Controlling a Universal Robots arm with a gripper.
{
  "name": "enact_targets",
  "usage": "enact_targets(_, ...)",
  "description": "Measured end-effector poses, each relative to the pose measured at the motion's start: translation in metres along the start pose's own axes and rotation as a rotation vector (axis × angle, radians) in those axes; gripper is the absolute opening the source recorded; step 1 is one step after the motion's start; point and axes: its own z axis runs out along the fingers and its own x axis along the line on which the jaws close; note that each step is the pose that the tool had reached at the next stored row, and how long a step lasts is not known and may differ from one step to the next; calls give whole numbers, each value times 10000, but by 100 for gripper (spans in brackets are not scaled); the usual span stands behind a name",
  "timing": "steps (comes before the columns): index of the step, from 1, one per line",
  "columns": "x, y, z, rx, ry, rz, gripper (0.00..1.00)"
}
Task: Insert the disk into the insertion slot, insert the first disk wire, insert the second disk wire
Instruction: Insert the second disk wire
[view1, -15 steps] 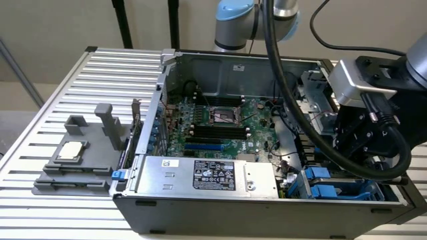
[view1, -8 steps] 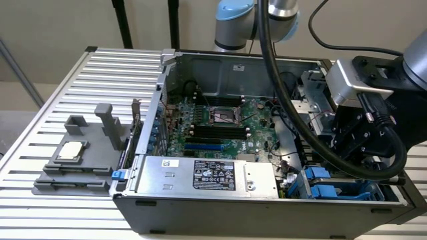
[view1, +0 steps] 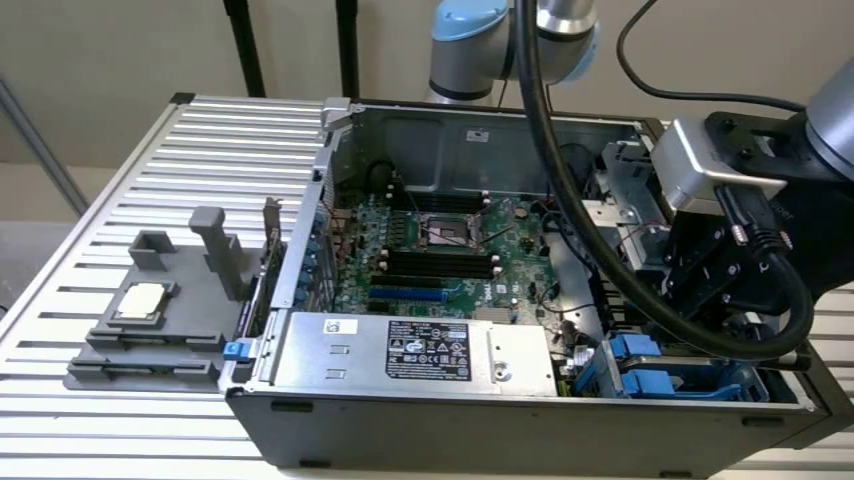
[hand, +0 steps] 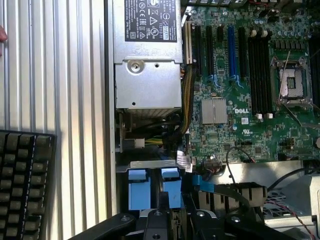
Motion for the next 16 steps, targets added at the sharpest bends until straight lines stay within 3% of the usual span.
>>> enact_targets(6,-2,-12,-10,-20,15,3,24)
enact_targets(12,-40,-51,-278,-52,20,8,24)
enact_targets(16,-140,-78,-290,-50,66,9,24)
